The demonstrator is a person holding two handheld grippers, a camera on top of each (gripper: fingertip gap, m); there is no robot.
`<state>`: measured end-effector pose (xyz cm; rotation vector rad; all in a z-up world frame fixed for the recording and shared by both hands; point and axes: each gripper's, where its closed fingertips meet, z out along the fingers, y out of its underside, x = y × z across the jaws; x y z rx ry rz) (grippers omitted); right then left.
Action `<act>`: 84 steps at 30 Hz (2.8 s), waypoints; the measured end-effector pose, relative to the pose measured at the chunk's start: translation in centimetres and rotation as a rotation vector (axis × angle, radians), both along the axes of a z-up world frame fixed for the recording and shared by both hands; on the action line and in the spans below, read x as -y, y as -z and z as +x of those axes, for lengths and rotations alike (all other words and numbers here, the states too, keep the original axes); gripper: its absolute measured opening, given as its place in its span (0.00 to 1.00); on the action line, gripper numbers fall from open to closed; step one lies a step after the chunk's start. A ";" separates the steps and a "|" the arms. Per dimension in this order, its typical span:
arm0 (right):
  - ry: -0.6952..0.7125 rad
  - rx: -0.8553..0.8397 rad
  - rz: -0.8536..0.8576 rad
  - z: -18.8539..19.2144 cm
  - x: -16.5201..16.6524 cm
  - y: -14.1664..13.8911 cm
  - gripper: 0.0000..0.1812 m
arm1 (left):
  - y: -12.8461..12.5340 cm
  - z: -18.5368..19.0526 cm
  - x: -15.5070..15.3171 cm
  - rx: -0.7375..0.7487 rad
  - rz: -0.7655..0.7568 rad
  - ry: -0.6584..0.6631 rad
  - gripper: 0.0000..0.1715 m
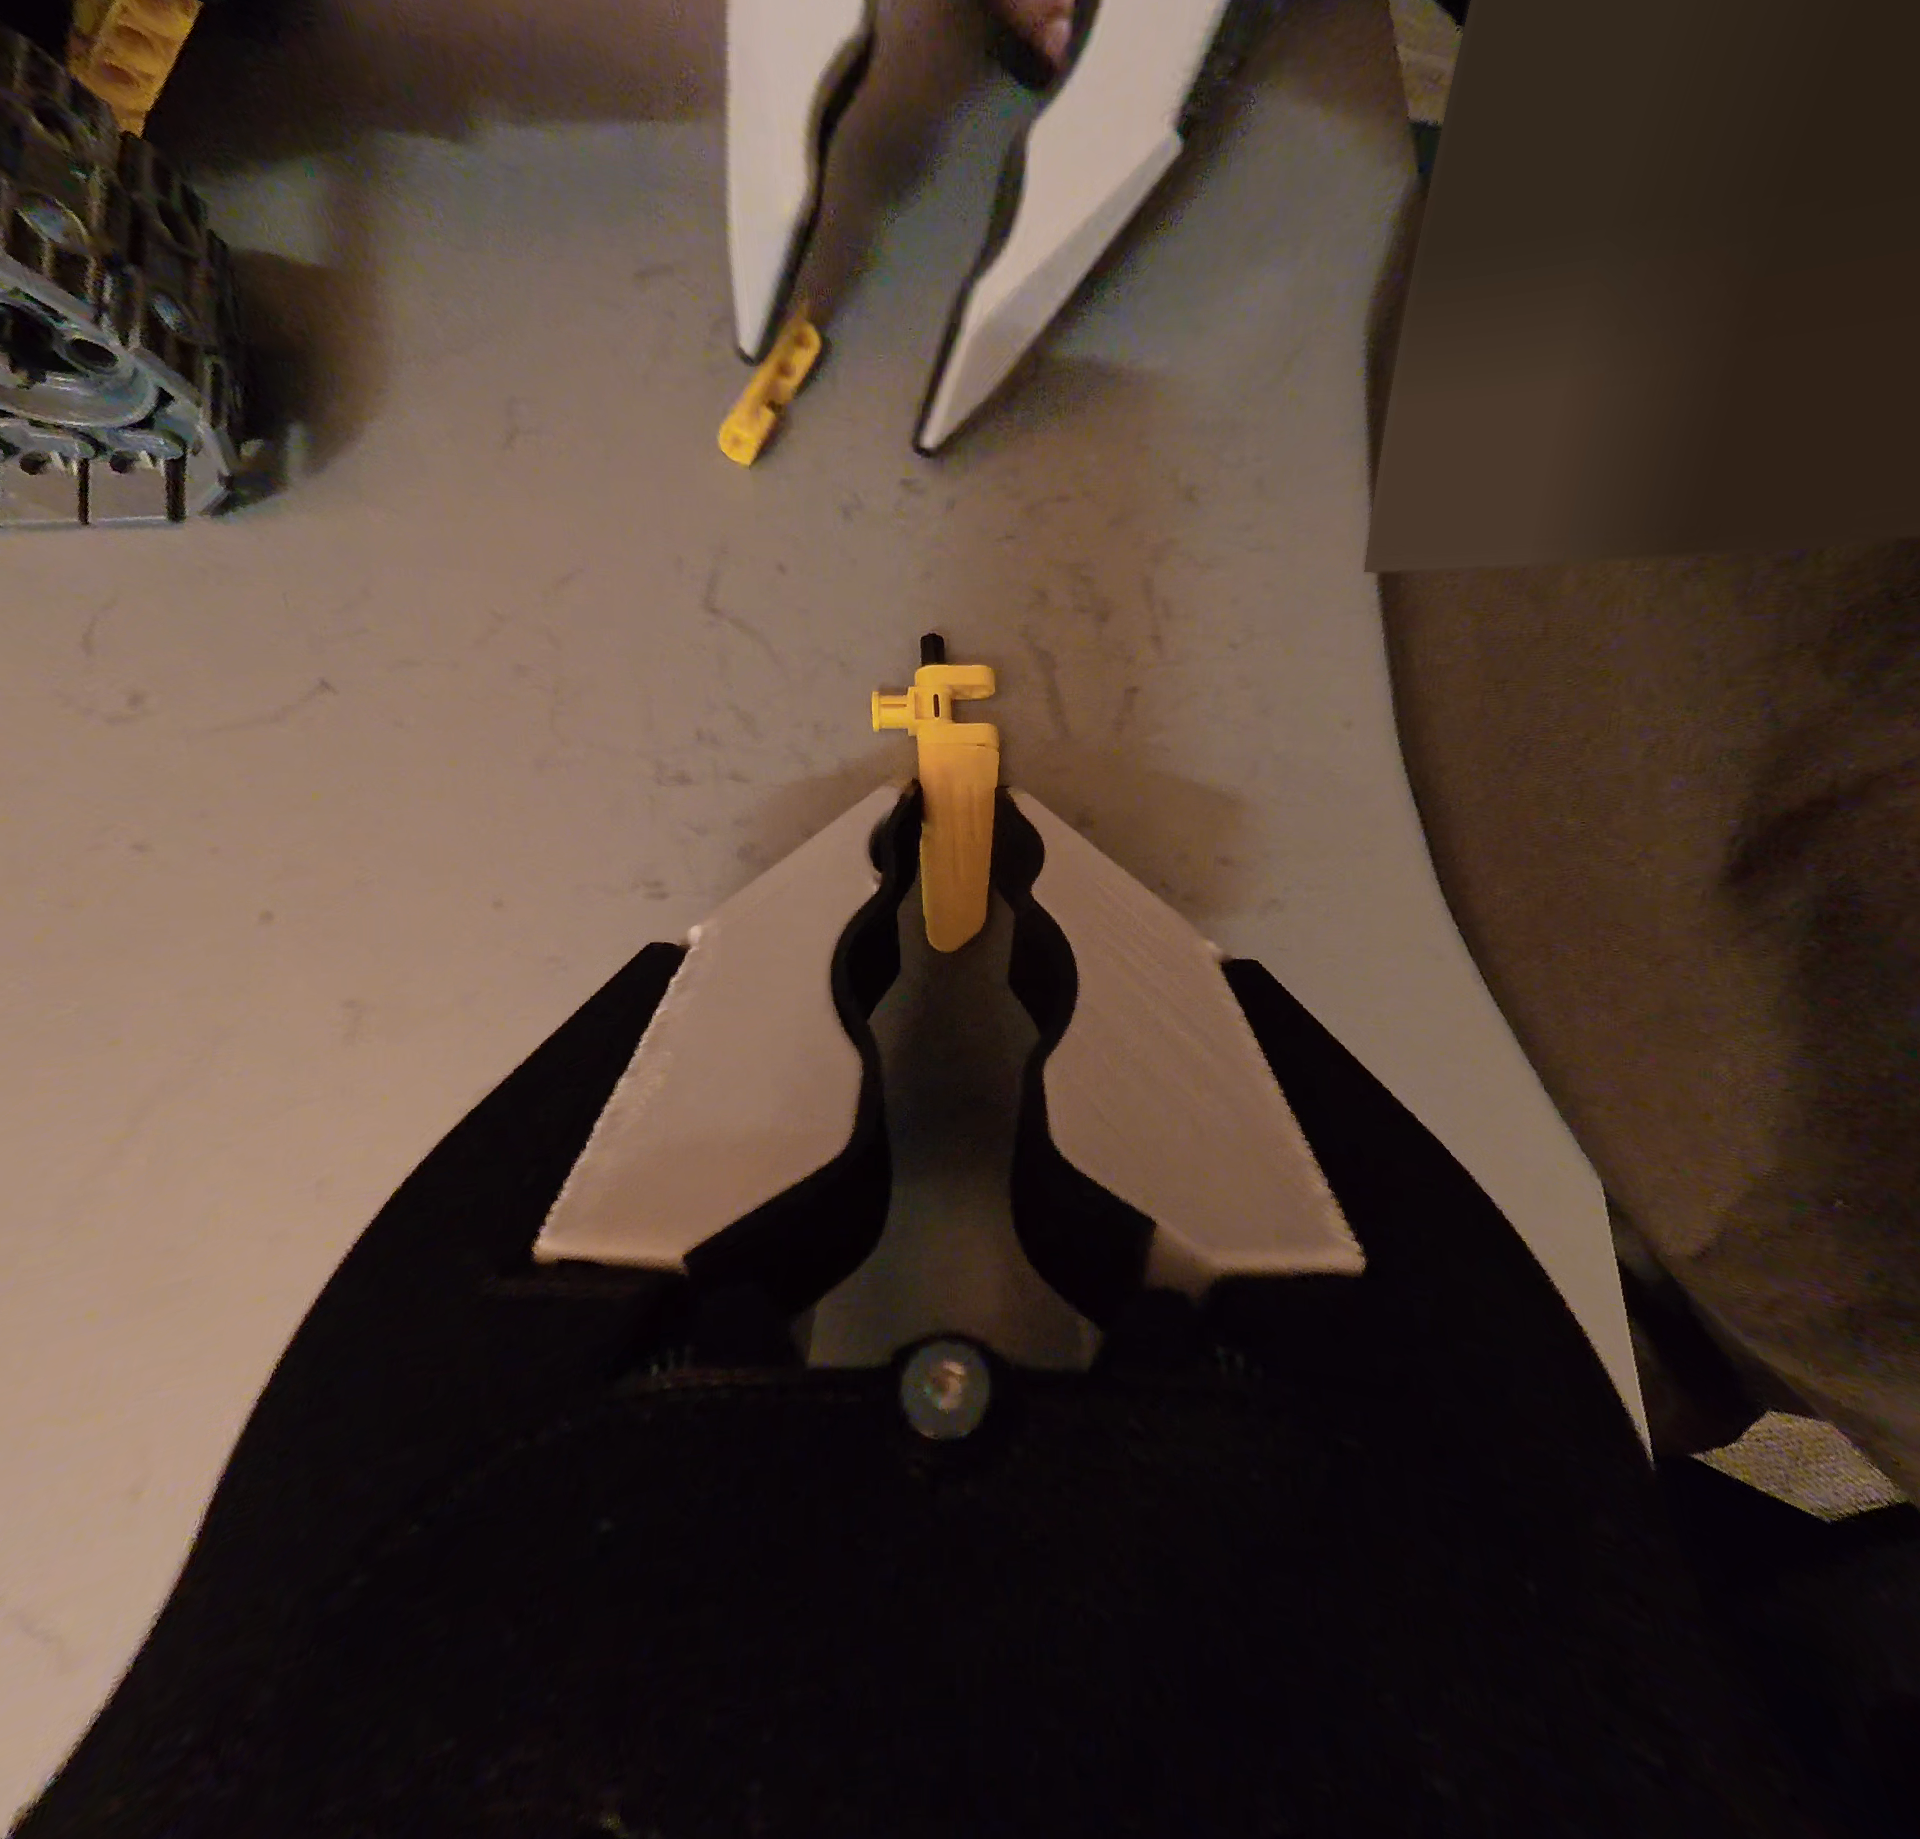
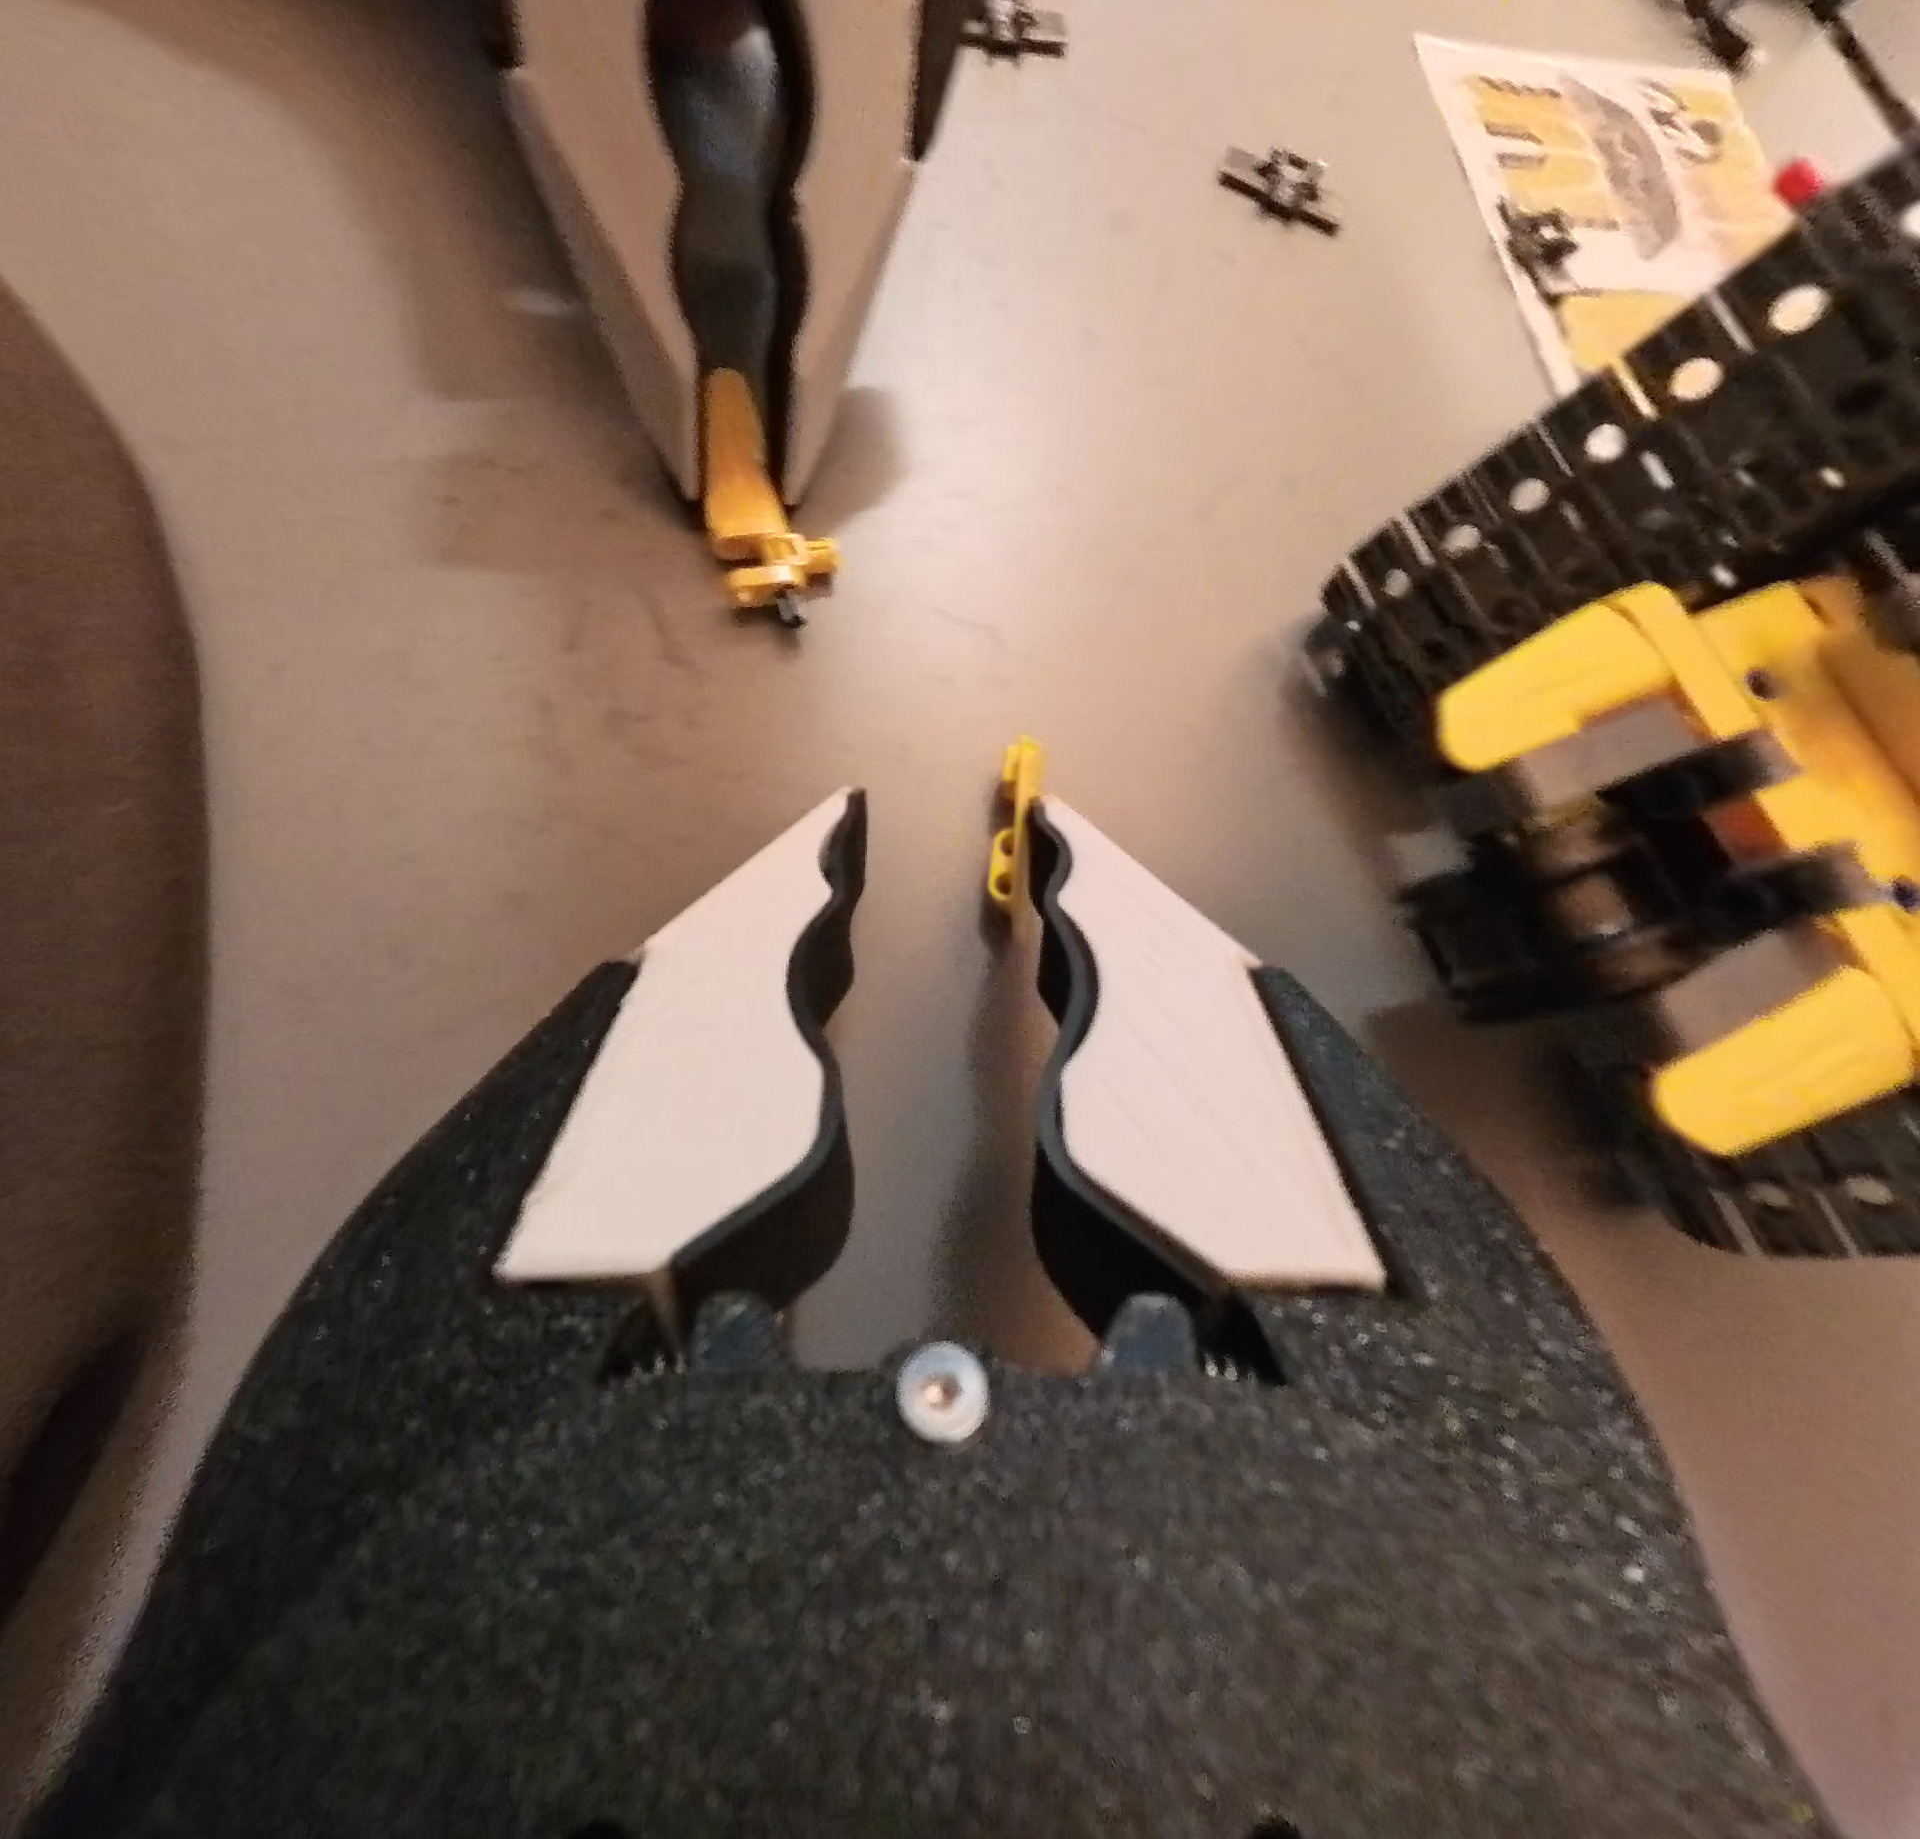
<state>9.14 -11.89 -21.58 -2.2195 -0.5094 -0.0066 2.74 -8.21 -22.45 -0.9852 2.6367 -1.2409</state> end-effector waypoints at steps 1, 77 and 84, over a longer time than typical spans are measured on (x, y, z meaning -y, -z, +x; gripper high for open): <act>-0.026 0.001 -0.001 -0.5 0.1 0.0 0.17 | 0.0 0.0 0.0 0.001 0.001 0.000 0.06; -0.411 -0.181 -0.163 -4.5 -1.2 0.8 0.07 | 0.1 0.0 0.1 0.022 0.023 0.002 0.06; -0.465 -0.175 -0.173 -4.9 -1.4 0.8 0.07 | 0.1 -0.1 0.1 0.000 0.005 0.014 0.05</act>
